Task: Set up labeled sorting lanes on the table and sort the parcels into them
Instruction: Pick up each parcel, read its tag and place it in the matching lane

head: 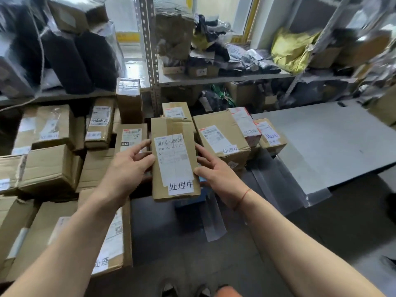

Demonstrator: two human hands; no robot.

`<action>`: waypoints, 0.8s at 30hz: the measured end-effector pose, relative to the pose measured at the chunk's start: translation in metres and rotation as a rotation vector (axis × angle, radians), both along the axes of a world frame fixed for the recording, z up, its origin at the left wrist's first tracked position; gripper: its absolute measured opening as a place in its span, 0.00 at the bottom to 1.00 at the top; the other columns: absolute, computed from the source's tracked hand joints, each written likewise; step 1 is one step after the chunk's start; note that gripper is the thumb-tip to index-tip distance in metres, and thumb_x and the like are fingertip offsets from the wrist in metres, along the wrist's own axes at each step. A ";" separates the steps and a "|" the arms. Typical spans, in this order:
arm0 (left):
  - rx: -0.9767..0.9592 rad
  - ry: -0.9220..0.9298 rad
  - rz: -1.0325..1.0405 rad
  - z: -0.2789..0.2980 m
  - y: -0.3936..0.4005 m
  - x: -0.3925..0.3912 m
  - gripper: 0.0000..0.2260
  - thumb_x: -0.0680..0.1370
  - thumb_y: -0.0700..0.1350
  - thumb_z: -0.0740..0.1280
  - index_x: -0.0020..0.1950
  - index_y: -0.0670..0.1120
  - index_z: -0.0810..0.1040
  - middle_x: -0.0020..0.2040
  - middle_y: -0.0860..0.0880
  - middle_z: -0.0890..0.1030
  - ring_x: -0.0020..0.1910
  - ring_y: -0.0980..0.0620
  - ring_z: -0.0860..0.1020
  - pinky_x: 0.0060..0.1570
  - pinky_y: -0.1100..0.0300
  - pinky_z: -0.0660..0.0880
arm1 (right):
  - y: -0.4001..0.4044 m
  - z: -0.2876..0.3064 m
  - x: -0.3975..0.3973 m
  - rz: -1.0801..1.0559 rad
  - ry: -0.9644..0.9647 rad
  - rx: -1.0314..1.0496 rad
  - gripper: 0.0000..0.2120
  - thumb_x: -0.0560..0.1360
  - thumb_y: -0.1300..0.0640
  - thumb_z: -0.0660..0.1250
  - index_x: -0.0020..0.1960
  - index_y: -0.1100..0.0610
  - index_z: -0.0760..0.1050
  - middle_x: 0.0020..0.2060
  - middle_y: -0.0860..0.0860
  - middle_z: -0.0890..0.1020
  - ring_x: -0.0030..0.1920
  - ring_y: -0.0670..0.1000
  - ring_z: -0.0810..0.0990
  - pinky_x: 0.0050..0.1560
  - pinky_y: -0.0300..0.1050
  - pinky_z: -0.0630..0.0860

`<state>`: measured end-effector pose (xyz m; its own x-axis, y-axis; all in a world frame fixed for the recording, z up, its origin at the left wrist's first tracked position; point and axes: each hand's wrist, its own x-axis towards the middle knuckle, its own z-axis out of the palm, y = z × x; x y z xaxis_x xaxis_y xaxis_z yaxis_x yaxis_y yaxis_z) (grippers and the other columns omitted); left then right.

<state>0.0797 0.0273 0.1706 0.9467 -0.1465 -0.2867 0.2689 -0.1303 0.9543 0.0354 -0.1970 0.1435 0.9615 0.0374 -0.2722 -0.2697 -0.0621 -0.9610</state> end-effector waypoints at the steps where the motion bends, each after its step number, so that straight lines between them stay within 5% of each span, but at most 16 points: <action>1: -0.003 -0.005 -0.018 0.001 -0.008 0.005 0.20 0.86 0.37 0.63 0.76 0.54 0.73 0.50 0.57 0.89 0.49 0.59 0.87 0.38 0.62 0.84 | -0.008 0.003 0.003 -0.003 0.001 -0.003 0.33 0.83 0.65 0.63 0.81 0.39 0.64 0.69 0.45 0.80 0.64 0.49 0.83 0.61 0.55 0.84; 6: -0.009 -0.021 -0.092 0.016 -0.050 0.035 0.22 0.85 0.36 0.65 0.76 0.56 0.74 0.54 0.54 0.88 0.51 0.59 0.87 0.39 0.62 0.83 | -0.059 0.020 0.027 -0.029 0.001 0.004 0.30 0.84 0.62 0.63 0.80 0.38 0.65 0.69 0.45 0.80 0.62 0.49 0.85 0.57 0.53 0.84; 11: -0.014 -0.011 -0.121 0.025 -0.106 0.084 0.22 0.85 0.38 0.66 0.76 0.57 0.74 0.57 0.53 0.88 0.57 0.51 0.87 0.56 0.45 0.84 | -0.117 0.038 0.075 0.002 0.005 -0.043 0.28 0.85 0.62 0.62 0.76 0.35 0.66 0.65 0.44 0.83 0.61 0.50 0.85 0.58 0.59 0.84; 16: 0.012 0.084 -0.110 0.022 -0.163 0.125 0.20 0.84 0.37 0.65 0.72 0.56 0.76 0.52 0.51 0.89 0.52 0.49 0.88 0.49 0.50 0.85 | -0.171 0.038 0.125 0.105 0.087 -0.084 0.25 0.83 0.64 0.65 0.65 0.32 0.72 0.57 0.42 0.87 0.61 0.50 0.86 0.63 0.61 0.82; 20: 0.034 0.145 -0.073 0.007 -0.193 0.143 0.22 0.84 0.39 0.67 0.76 0.56 0.74 0.53 0.51 0.89 0.50 0.51 0.88 0.40 0.57 0.84 | -0.203 0.034 0.153 0.180 0.144 -0.134 0.27 0.82 0.67 0.66 0.72 0.39 0.69 0.56 0.44 0.86 0.55 0.47 0.87 0.54 0.51 0.86; 24: 0.043 0.180 -0.031 -0.009 -0.203 0.155 0.24 0.84 0.38 0.67 0.78 0.55 0.71 0.55 0.50 0.88 0.51 0.49 0.88 0.42 0.54 0.85 | -0.215 0.023 0.174 0.222 0.171 -0.138 0.30 0.82 0.68 0.64 0.72 0.38 0.67 0.50 0.42 0.88 0.51 0.45 0.88 0.49 0.46 0.85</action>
